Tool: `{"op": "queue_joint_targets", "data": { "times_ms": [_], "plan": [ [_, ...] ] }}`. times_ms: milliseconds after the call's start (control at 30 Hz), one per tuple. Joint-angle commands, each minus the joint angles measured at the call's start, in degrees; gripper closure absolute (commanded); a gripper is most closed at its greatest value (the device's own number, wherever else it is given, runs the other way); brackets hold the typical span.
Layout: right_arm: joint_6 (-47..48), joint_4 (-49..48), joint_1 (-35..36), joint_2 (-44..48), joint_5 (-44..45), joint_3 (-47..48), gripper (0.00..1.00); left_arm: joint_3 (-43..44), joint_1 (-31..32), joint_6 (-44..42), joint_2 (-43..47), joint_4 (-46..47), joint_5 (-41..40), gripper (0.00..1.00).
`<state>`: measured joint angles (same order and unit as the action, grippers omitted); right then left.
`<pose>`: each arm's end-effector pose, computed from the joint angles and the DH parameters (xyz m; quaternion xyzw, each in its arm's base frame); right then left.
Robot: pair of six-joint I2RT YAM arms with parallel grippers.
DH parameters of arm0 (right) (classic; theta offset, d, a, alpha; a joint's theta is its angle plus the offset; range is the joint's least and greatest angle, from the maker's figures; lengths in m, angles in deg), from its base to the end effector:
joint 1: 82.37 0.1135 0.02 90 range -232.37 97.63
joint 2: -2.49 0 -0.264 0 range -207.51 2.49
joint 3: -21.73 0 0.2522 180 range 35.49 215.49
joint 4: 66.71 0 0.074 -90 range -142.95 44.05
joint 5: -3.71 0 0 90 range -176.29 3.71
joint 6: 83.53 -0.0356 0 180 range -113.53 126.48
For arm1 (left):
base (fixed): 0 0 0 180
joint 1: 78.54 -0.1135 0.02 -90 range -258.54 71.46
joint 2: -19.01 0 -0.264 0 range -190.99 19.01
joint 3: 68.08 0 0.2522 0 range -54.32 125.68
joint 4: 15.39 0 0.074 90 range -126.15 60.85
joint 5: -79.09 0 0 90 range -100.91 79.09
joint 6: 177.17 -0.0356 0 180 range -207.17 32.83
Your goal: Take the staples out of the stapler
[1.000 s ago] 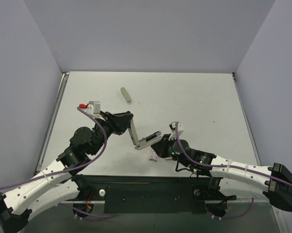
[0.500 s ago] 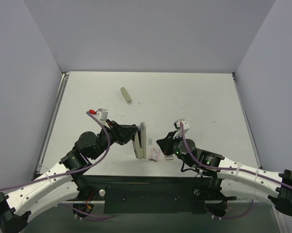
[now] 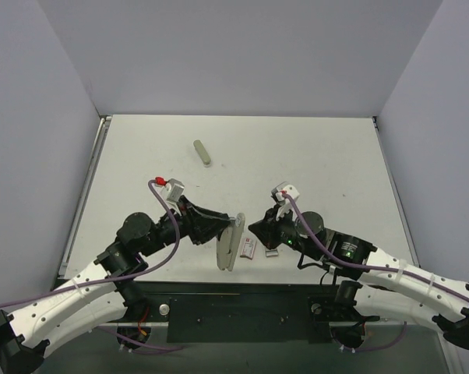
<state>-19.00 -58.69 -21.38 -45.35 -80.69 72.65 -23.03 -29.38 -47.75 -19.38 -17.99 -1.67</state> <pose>0.1018 0.1764 0.3133 -0.1931 0.7110 0.4362 0.5166 0.1084 -0.1342 0.3144 0.1164 0.6719 -0.5486 0.4837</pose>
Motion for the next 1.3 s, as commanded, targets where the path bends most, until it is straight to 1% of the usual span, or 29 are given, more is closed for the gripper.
{"op": "queue_joint_targets", "data": {
  "times_ms": [0, 33, 67, 100, 133, 200, 267, 400, 567, 867, 1033, 1133, 1267],
  "plan": [
    [8.93, 9.86, -0.52, 1.86, -12.7, 5.1, 1.0, 3.25, 0.05, -3.46, 1.48, 9.14, 11.74, 1.0],
    [9.91, 11.52, -0.52, 2.04, -14.38, 5.63, 1.0, 3.6, 0.14, -4.43, 1.39, 9.58, 13.25, 1.0],
    [12.27, 12.32, -0.52, 2.56, -18.48, 5.9, 1.0, 3.52, 0.05, -5.48, 1.39, 10.54, 15.7, 1.0],
    [13.33, 14.16, -0.44, 2.74, -19.92, 6.59, 1.0, 3.43, 0.05, -5.58, 1.3, 11.16, 16.77, 1.0],
    [14.82, 14.87, -0.52, 3.09, -23.59, 7.38, 1.0, 2.99, 0.05, -5.76, 1.13, 13.25, 19.39, 1.0],
    [17.2, 17.24, -0.52, 3.45, -27.82, 8.44, 1.0, 2.9, 0.05, -5.93, 0.95, 14.85, 21.95, 1.0],
    [18.96, 19.18, -0.52, 3.89, -31.51, 9.06, 1.0, 3.08, 0.14, -5.93, 0.51, 15.99, 24.68, 1.0],
    [20.73, 19.54, -0.52, 4.24, -36.79, 9.76, 1.0, 3.34, 0.14, -5.76, -0.98, 17.05, 28.73, 1.0],
    [20.47, 17.08, -0.43, 2.22, -41.54, 11.08, 1.0, 2.29, 0.49, -5.05, -2.3, 19.43, 30.75, 1.0],
    [20.73, 12.51, -0.26, -3.49, -45.86, 15.83, 1.0, 1.76, 1.28, -5.23, -4.15, 21.36, 33.57, 1.0],
    [22.22, 12.42, -0.17, -8.23, -48.49, 20.48, 1.0, 1.76, 1.98, -6.89, -5.73, 20.23, 36.2, 1.0],
    [22.75, 12.42, 0.0, -12.7, -50.25, 23.12, 1.0, 1.76, 2.42, -7.51, -7.39, 20.13, 38.83, 1.0],
    [23.63, 12.33, 0.53, -17.45, -51.48, 27.33, 1.0, 1.58, 4.0, -8.74, -8.45, 19.78, 40.07, 1.0]
  ]
}}
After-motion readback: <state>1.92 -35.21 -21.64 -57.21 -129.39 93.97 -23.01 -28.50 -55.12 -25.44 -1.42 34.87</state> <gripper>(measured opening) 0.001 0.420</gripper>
